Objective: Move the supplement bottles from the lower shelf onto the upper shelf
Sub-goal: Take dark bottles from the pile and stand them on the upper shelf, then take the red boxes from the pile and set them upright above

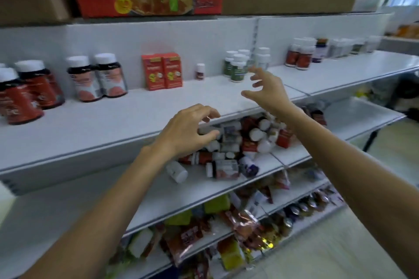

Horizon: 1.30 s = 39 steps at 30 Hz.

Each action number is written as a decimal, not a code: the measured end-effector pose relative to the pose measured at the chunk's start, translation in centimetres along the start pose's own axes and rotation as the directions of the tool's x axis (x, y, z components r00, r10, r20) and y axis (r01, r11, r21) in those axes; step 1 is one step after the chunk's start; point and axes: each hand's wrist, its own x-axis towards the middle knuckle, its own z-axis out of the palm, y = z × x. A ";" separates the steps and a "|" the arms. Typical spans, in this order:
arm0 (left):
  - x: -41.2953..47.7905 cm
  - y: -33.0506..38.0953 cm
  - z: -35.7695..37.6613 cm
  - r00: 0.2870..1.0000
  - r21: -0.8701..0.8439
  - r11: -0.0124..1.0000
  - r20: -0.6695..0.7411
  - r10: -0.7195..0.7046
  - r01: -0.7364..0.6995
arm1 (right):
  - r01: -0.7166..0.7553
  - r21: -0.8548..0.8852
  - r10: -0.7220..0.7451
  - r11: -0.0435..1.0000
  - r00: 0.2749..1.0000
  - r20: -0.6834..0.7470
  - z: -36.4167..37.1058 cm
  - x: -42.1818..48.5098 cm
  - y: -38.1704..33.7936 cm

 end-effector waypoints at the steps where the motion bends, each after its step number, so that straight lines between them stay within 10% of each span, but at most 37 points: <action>1: 0.4 1.3 1.3 1.000 -0.012 1.000 0.015 0.013 -0.013 | -0.015 0.001 0.015 1.000 1.000 -0.003 -1.7 -0.7 1.2; 20: 9.2 17.0 22.6 0.963 -0.235 0.962 0.191 0.188 -0.141 | -0.231 -0.078 0.227 0.970 0.972 -0.055 -20.6 -13.3 24.6; 39: 28.0 15.4 36.8 0.949 -0.195 0.979 0.315 0.007 0.058 | -0.332 -0.093 0.338 0.939 0.939 0.060 -22.2 1.0 44.3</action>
